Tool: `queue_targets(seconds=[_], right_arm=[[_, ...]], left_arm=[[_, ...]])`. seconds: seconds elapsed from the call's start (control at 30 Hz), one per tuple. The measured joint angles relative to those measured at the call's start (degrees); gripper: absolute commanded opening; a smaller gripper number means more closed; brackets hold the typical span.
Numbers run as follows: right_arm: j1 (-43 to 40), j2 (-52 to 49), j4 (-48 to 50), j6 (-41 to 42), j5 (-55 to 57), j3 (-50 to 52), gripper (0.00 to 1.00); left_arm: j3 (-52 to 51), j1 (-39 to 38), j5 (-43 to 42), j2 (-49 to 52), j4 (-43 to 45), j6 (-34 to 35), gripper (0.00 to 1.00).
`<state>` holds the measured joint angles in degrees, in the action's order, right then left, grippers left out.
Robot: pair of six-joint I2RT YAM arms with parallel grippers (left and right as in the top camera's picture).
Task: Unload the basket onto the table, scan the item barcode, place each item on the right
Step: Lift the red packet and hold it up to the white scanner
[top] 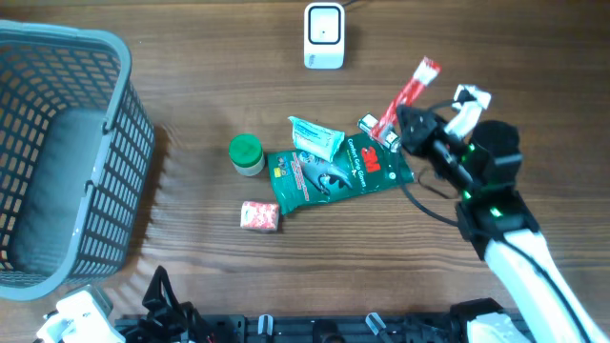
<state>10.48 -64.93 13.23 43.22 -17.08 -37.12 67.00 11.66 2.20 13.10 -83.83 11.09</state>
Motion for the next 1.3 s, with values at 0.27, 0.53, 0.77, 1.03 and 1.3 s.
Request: queue_targets(seconds=[0.27, 0.53, 0.77, 1.03, 1.3], right_arm=[[5.9, -36.7, 56.3, -27.3, 12.4, -5.0, 0.05], [8.1, -63.6, 47.8, -49.2, 16.3, -39.7, 0.05], [8.1, -74.2, 45.6, -62.9, 16.9, -57.5, 0.05], [11.0, -86.7, 45.3, -73.0, 16.5, -67.2, 0.05], [13.0, -87.8, 37.5, -75.2, 16.5, -68.0, 0.04]], left_arm=[[0.0, 0.0, 0.0, 0.0, 0.1, 0.0, 1.00], [0.0, 0.0, 0.0, 0.0, 0.1, 0.0, 1.00], [0.0, 0.0, 0.0, 0.0, 0.0, 0.0, 1.00], [0.0, 0.0, 0.0, 0.0, 0.0, 0.0, 1.00], [0.0, 0.0, 0.0, 0.0, 0.0, 0.0, 1.00]])
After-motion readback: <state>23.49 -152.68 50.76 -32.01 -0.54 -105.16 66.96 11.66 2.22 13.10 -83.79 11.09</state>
